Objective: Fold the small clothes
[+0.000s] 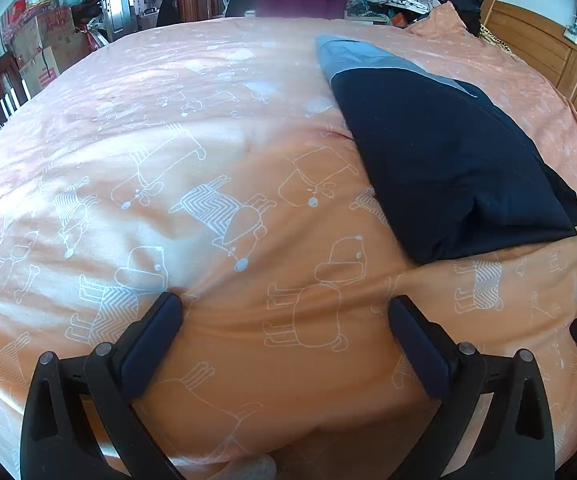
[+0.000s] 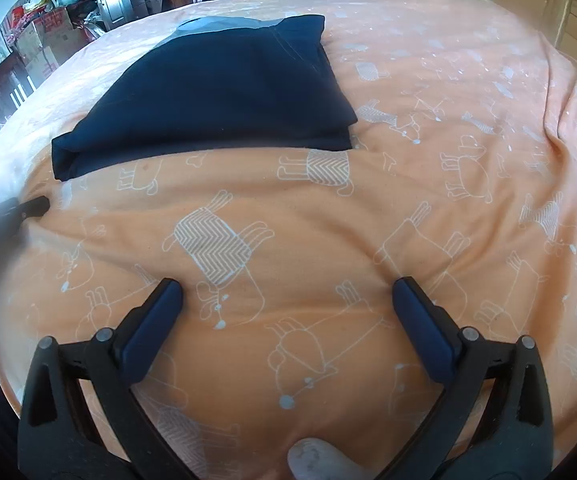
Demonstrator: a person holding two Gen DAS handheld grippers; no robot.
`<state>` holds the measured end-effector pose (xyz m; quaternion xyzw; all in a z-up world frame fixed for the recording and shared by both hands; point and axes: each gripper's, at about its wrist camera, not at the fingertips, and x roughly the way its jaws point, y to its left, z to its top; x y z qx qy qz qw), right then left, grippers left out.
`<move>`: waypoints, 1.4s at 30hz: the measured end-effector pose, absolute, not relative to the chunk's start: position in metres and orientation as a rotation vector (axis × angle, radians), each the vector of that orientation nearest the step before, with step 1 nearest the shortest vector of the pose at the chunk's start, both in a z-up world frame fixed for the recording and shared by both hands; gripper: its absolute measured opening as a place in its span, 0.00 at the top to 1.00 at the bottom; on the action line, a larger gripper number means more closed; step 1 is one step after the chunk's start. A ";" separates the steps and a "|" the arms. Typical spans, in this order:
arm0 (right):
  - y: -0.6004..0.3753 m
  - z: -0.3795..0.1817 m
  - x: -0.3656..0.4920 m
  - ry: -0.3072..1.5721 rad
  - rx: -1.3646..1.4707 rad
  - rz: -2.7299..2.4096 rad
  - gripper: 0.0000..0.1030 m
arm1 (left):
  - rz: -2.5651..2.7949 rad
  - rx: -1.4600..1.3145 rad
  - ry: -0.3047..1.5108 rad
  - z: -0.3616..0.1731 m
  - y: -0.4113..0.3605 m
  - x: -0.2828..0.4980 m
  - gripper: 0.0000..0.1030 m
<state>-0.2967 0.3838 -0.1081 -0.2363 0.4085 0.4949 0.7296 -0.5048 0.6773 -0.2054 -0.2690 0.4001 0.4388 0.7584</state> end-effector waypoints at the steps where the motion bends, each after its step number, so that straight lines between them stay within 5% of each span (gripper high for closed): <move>1: 0.384 -0.108 -0.297 0.900 -0.520 1.091 0.00 | 0.955 -0.586 0.871 -0.206 0.677 -0.505 0.00; 42: 0.392 -0.104 -0.264 0.973 -0.608 1.109 0.00 | 0.953 -0.592 0.861 -0.205 0.680 -0.504 0.00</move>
